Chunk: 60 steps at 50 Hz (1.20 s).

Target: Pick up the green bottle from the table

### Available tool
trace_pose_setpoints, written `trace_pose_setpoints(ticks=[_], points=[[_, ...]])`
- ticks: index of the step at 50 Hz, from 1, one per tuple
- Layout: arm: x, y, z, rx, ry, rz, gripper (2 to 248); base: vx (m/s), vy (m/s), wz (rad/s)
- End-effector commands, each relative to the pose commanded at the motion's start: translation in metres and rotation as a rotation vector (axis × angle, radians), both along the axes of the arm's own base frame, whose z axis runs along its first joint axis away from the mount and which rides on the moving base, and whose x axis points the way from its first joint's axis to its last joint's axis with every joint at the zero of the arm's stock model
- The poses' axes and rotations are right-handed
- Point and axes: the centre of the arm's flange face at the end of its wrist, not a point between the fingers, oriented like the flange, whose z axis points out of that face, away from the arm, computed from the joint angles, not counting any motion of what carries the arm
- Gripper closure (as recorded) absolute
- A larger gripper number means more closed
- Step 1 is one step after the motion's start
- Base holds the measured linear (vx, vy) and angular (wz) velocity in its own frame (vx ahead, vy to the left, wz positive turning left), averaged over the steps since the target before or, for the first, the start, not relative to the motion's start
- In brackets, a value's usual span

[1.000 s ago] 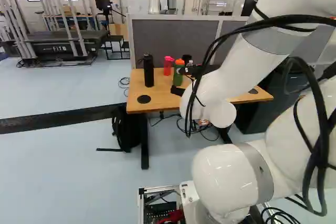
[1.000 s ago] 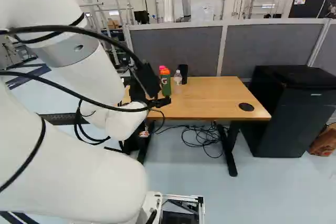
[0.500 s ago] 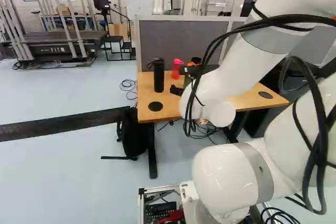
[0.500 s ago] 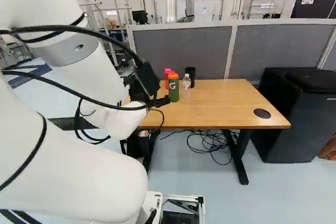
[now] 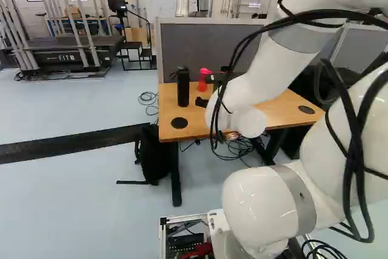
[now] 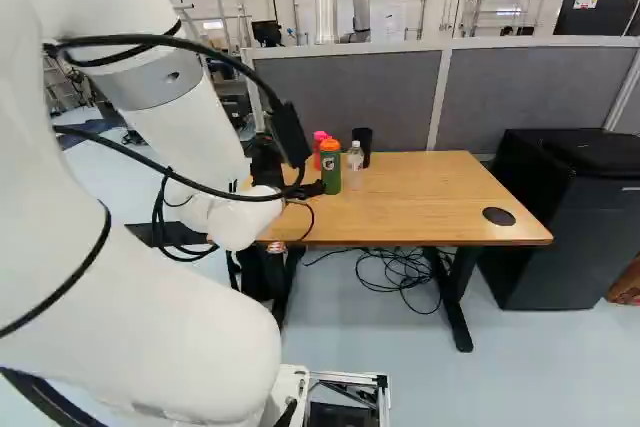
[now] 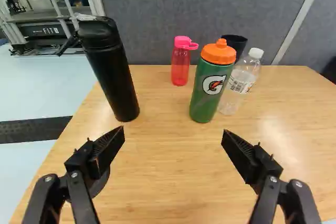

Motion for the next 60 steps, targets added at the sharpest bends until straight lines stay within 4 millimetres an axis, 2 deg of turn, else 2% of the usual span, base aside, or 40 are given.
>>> trace_pose_setpoints(ticks=[20, 60], points=[[0.041, -0.003, 0.0, 0.017, 0.034, -0.045, 3, 0.0, 0.0, 0.0], [0.122, -0.023, -0.001, 0.1, 0.024, -0.274, 3, 0.0, 0.0, 0.0]])
